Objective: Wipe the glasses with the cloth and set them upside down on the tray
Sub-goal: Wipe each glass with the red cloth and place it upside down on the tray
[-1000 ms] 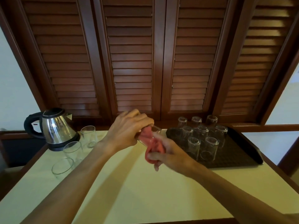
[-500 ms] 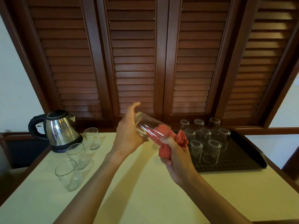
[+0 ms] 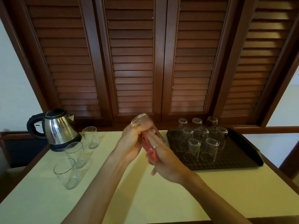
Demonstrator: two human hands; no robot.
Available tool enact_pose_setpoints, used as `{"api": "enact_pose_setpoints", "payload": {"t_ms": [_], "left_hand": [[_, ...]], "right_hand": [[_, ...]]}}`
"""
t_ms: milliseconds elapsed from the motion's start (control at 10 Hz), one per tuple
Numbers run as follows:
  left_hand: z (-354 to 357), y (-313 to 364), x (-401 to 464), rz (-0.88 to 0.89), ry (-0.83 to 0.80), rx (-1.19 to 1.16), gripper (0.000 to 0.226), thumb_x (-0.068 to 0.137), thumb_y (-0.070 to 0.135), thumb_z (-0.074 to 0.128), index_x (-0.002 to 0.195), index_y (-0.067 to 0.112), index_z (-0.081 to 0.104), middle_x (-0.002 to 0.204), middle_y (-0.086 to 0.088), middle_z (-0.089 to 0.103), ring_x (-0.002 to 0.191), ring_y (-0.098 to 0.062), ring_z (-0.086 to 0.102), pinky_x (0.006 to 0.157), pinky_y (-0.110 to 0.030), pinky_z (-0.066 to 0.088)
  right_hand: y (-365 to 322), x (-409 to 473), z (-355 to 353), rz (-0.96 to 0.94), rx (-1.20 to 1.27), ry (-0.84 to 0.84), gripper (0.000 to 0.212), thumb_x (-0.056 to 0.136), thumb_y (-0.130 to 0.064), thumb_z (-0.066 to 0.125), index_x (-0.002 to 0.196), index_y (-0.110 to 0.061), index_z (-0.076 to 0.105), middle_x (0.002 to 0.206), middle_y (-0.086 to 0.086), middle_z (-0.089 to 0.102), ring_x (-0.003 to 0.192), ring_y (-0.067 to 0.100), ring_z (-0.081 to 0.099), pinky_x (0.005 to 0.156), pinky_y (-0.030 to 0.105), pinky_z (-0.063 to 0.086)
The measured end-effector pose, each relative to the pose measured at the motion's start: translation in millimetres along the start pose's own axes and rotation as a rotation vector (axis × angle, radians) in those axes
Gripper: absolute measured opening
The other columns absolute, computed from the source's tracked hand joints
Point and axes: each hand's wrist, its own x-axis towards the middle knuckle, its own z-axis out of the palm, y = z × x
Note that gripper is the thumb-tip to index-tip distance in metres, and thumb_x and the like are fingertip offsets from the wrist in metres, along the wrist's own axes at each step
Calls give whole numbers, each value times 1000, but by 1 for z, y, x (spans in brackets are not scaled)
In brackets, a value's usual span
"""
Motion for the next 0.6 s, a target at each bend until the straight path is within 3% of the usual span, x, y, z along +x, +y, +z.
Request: {"api": "enact_pose_setpoints", "payload": {"t_ms": [100,200,300,400,500,600], "left_hand": [[-2,-2,-4,48,-82,-130,42,84,9,75,123,-2,62,103,-23,66,97,-30,69,94,-46,58],[-3,1,-4,65,-144,-102,37,85,14,69,118,-3,64,103,-24,67,94,-26,71,83,-40,62],[0,6,-4,36,-125,-66,34,83,13,75,113,-2,68,99,-21,70,96,-27,73,86,-42,61],[-2,5,-4,26,-84,-16,44,85,10,75,126,-1,63,104,-17,68,101,-26,73,92,-45,60],[-1,6,-3,63,-79,39,58,82,7,78,135,-2,58,104,-14,69,97,-25,73,80,-39,63],[-7,7,-1,131,-115,-16,62,76,7,78,134,1,57,103,-12,70,94,-25,74,81,-39,64]], "right_hand": [[-9,-5,-6,361,1265,-194,51,81,9,68,127,-12,59,98,17,58,77,27,62,49,29,57],[-9,-7,0,280,1575,-243,64,63,9,80,122,-6,60,98,18,60,76,24,65,46,25,56],[3,4,8,-90,167,-13,80,88,2,69,149,-34,32,136,11,51,105,14,65,77,33,61],[15,14,15,-164,-713,257,94,94,-9,66,158,-33,1,158,1,31,127,25,51,94,35,52],[10,15,20,-83,-330,130,86,96,-3,59,156,-43,13,140,2,48,113,21,57,95,28,52],[-2,12,7,126,865,-165,72,84,5,56,141,-38,47,101,4,59,80,16,62,60,31,60]]}}
